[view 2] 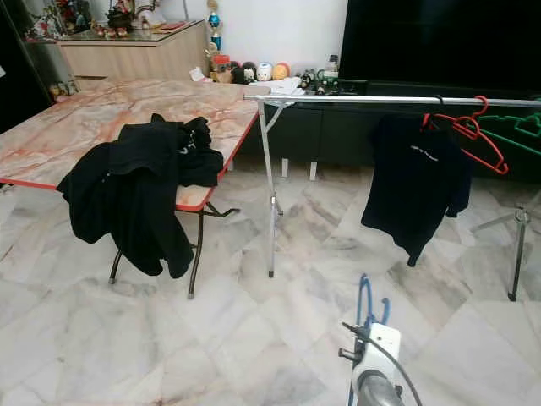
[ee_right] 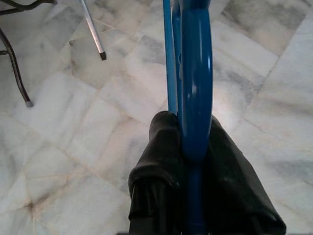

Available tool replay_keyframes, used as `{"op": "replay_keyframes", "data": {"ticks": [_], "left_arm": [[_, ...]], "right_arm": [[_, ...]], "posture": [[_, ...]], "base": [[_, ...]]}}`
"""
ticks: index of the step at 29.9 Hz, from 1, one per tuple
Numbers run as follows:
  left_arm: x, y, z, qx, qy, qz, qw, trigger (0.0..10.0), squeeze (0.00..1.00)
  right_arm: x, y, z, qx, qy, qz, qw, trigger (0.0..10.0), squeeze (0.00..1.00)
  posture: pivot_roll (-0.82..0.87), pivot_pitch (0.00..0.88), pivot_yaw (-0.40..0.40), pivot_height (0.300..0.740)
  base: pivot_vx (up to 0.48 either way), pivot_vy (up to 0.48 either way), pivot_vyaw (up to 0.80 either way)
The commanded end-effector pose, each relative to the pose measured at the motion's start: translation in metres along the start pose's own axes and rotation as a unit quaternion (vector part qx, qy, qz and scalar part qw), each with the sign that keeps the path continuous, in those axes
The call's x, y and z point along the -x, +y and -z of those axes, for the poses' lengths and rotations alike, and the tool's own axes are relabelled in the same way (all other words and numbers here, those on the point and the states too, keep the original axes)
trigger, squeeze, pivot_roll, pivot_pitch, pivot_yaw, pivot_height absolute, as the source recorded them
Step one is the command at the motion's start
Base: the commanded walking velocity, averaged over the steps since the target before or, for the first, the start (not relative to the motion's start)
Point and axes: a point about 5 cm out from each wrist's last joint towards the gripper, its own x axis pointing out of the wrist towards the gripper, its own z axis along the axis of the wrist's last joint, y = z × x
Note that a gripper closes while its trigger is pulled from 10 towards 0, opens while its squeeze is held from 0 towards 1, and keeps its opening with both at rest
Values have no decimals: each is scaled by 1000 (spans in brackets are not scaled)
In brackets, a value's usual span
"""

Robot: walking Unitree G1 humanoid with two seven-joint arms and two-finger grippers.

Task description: Hang hanger

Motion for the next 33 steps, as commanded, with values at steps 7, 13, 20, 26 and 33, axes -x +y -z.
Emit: {"op": "replay_keyframes", "data": {"ticks": [7,13,20,26,33], "left_arm": [[-3,-4,-3,14,-17,-8,1000,10000,0],[-4,-12,-2,10,-19,0,1000,10000,0],[-5,-20,-2,15,-18,0,1000,10000,0],[-5,-21,5,3,-4,6,1000,10000,0],[-4,-24,14,-3,4,12,1000,10000,0]], "right_arm": [[-1,-5,-2,-31,-3,27,999,10000,0],[-1,-4,-8,-31,-19,15,999,10000,0],[-4,2,-16,-85,-19,9,996,10000,0],[-5,3,-23,-81,-30,4,996,10000,0],[-3,-1,-18,-80,-34,9,996,10000,0]], "posture": [[48,0,32,740],[57,0,14,740],[64,0,-6,740],[36,0,5,740],[33,0,11,740]], "base": [[35,0,0],[265,0,0],[253,0,-114],[261,0,-400],[272,0,0]]}}
